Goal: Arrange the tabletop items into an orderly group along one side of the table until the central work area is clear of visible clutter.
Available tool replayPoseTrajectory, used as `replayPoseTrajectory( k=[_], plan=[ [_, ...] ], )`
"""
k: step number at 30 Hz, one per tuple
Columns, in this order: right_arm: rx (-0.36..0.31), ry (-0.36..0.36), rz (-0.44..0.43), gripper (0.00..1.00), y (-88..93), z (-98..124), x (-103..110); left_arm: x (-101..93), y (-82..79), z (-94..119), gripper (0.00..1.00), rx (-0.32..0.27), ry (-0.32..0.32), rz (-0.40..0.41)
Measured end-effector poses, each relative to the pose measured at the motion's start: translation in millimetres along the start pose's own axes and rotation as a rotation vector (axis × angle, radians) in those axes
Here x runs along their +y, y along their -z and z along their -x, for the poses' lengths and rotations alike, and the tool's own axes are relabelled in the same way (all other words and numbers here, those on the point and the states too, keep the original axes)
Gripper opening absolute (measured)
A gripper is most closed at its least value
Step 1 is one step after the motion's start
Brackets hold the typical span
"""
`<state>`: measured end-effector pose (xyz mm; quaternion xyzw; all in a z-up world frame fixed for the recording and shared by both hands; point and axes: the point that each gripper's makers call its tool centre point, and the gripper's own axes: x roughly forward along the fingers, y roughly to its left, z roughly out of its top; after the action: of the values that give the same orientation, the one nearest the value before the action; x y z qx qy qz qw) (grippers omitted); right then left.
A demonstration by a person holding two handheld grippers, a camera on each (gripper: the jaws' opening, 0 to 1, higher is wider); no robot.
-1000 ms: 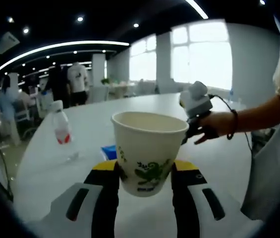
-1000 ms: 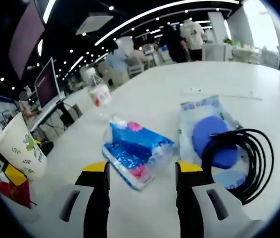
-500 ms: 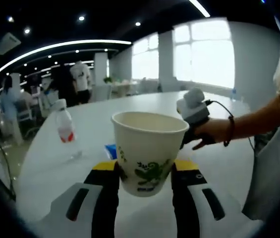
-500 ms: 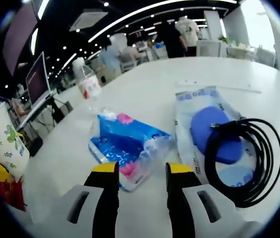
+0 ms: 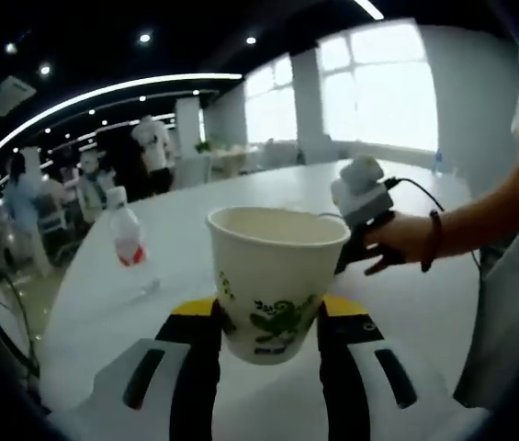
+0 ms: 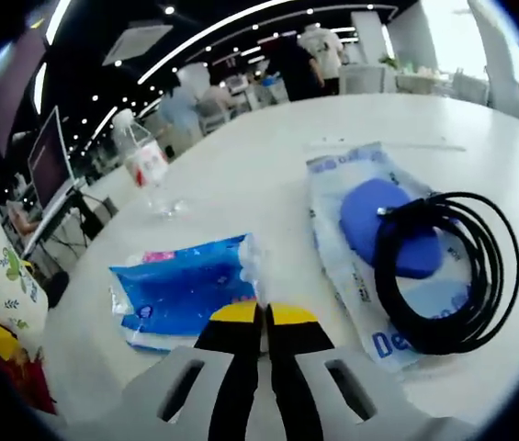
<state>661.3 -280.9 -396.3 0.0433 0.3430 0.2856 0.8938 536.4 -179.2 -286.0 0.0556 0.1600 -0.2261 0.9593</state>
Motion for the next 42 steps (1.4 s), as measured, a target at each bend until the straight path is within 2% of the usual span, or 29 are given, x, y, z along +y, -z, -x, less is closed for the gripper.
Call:
replayPoseTrajectory(
  k=[6, 13, 23, 32, 42],
  plan=[
    [0.013, 0.005, -0.064, 0.01, 0.6, 3, -1, 6.1, 0.1, 3, 0.38, -0.007, -0.023, 0.028],
    [0.013, -0.015, -0.101, 0.01, -4.3, 11, 4, 14.0, -4.8, 5, 0.38, -0.03, -0.046, 0.055],
    [-0.012, -0.017, -0.137, 0.01, -22.8, 29, -1, 21.1, -11.8, 9, 0.38, -0.049, -0.077, 0.056],
    [-0.05, 0.007, -0.162, 0.01, -42.9, 51, -17, 22.5, -14.2, 10, 0.38, -0.051, -0.097, 0.047],
    [-0.09, 0.054, -0.179, 0.01, -60.3, 78, -46, 22.5, -21.2, 12, 0.38, -0.056, -0.1, 0.05]
  ],
)
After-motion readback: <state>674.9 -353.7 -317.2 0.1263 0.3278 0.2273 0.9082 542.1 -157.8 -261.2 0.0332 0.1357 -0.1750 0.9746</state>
